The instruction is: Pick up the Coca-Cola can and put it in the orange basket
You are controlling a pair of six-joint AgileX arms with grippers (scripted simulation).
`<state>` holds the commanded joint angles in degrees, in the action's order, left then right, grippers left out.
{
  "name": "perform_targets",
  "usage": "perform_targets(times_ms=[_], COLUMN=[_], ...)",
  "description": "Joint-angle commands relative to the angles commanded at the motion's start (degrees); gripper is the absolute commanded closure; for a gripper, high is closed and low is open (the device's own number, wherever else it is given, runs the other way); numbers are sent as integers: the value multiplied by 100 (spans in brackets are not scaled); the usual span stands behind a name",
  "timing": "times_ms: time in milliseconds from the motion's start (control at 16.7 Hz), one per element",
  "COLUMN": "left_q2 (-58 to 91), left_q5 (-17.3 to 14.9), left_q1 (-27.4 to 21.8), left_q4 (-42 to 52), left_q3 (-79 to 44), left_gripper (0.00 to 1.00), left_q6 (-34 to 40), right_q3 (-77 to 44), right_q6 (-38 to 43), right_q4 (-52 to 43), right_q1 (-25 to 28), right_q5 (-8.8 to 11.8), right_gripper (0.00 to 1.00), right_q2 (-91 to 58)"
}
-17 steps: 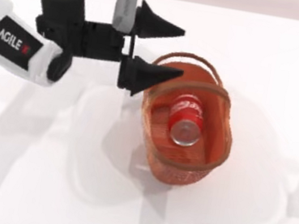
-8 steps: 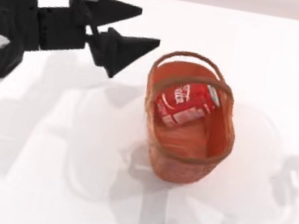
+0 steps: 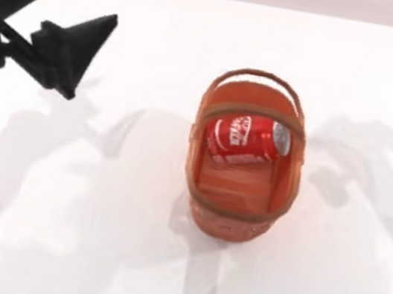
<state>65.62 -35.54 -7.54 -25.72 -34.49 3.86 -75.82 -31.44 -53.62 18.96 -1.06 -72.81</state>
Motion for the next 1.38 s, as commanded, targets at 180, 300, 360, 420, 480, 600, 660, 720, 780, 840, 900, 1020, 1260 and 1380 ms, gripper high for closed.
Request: perform_targets(times_ms=[180,300,360,420,480,600,660,720,780,840,900,1020,1260,1380], left_q2=[-1661,-2724,-3193,-3674,-4134,-4972,-5323,-5634,-5903,-6130,-6305,-6518,-6562,-6562], left_q5=[869,1429,1677,1934,2180,2630,2825,3000,3156,3291,3397,3527,3554,3554], left_q1=[223,363,425,487,546,653,699,739,776,807,832,862,869,869], left_q4=[594,984,1160,1345,1524,1858,2005,2139,2259,2364,2447,2551,2572,2572], left_q3=[774,1292,1527,1776,2017,2469,2670,2853,3018,3162,3276,3419,3449,3449], left_gripper=[0,0,0,0,0,0,0,0,0,0,0,0,0,0], left_q6=[-59,-115,-142,-173,-203,-261,-288,-312,-333,-352,-366,-383,-386,-386], right_q3=[-1836,-2989,-3535,-4048,-4533,-5416,-5793,-6131,-6430,-6687,-6888,-7132,-7183,-7173], right_q6=[-720,-1180,-1401,-1612,-1813,-2185,-2348,-2496,-2628,-2742,-2833,-2946,-2970,-2963], right_q4=[-1084,-1778,-2112,-2433,-2741,-3311,-3562,-3788,-3991,-4167,-4306,-4478,-4514,-4503], right_q1=[429,706,839,968,1091,1322,1424,1517,1601,1674,1733,1807,1823,1793], right_q5=[-14,-15,-14,-9,-4,12,22,32,42,52,61,74,77,73], right_gripper=[0,0,0,0,0,0,0,0,0,0,0,0,0,0], right_q2=[-1553,-2559,-3047,-3517,-3968,-4809,-5180,-5517,-5819,-6083,-6294,-6555,-6610,-6611])
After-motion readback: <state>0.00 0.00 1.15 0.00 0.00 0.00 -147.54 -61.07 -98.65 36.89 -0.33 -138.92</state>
